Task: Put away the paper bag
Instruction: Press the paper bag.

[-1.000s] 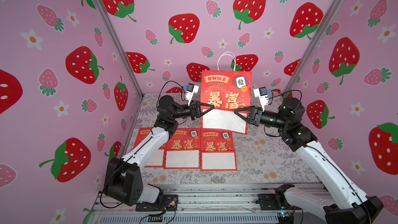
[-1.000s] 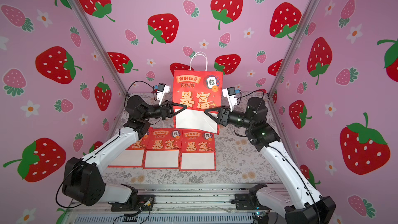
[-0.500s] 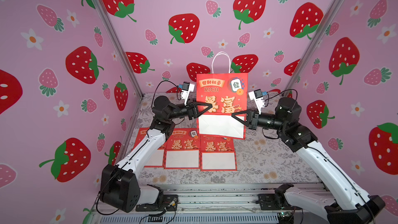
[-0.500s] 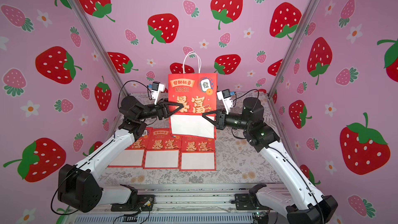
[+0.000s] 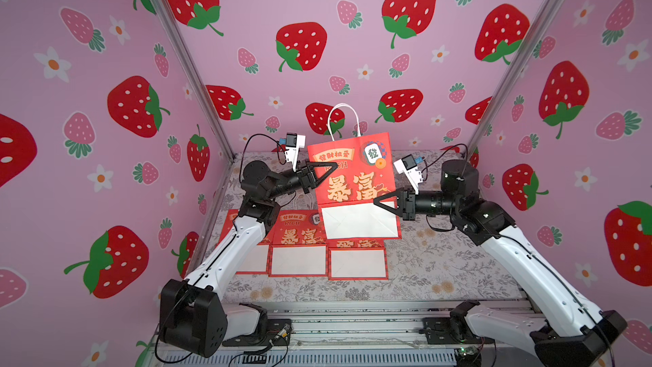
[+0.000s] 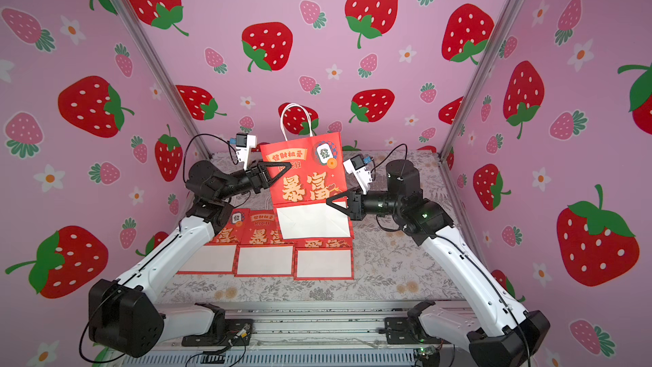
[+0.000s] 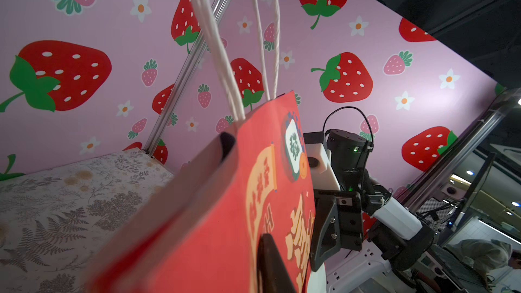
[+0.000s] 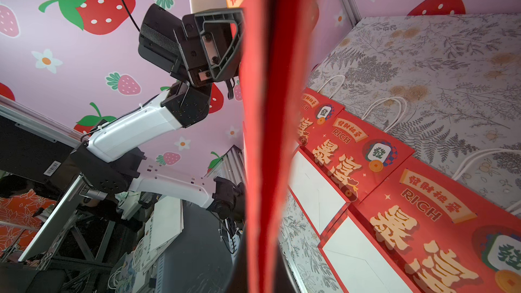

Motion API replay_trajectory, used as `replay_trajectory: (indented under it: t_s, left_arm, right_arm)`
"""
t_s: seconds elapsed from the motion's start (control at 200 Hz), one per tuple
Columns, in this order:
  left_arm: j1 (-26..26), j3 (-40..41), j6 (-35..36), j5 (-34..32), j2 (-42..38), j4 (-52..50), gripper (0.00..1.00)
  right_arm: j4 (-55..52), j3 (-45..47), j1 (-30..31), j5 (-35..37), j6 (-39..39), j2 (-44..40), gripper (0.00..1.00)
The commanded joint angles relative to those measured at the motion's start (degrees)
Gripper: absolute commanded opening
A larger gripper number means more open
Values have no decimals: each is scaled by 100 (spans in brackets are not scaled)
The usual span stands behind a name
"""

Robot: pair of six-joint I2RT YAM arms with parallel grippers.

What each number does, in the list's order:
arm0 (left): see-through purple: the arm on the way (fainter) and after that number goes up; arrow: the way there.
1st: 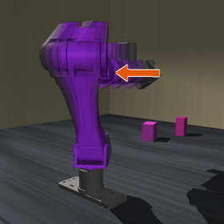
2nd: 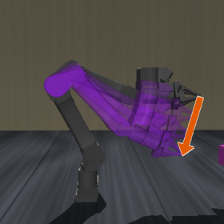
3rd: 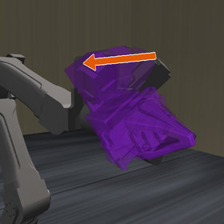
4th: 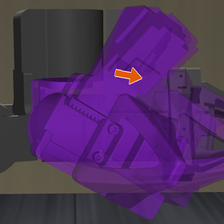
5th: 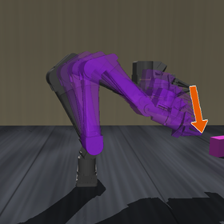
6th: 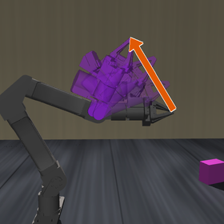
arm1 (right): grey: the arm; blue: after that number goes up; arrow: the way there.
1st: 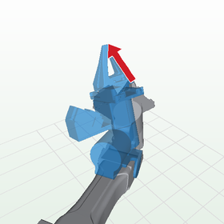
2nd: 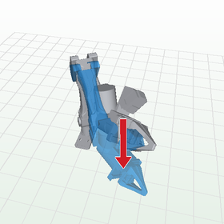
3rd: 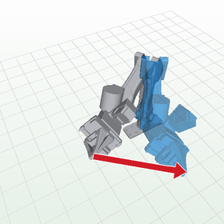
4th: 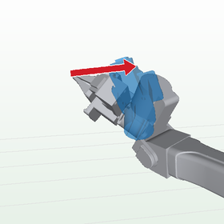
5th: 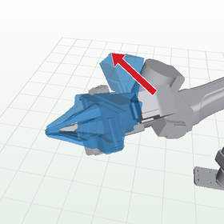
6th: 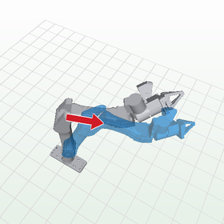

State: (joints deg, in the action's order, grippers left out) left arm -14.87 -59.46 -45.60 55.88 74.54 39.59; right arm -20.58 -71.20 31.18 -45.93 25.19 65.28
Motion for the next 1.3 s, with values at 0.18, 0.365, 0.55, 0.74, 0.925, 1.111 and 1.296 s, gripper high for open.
replay_trajectory:
  t_s: [0.18, 0.365, 0.55, 0.74, 0.925, 1.111, 1.296]
  left_arm:
    - [37, 27, 184, -201, -72, 58, 0]
    - [24, -61, 24, 296, 29, 252, 33]
    - [-45, -131, 257, 698, 26, -6, 50]
    - [-275, -301, 696, 848, 32, -499, 53]
    - [-358, -355, 916, 811, -23, -763, 53]
    - [-358, -363, 1053, 597, -84, -940, 37]
    - [-350, -345, 1034, 414, -71, -943, 13]
  right_arm:
    - [50, -230, 51, 236, 60, 56, 0]
    - [146, -650, 52, 471, 110, 264, 0]
    - [166, -782, 29, 978, 48, 214, 0]
    - [621, -622, 20, 1298, 277, 79, 0]
    - [866, -639, -31, 1409, 406, 103, 0]
    - [945, -775, -42, 883, 491, 357, 0]
    - [939, -714, -42, 657, 505, 380, 0]
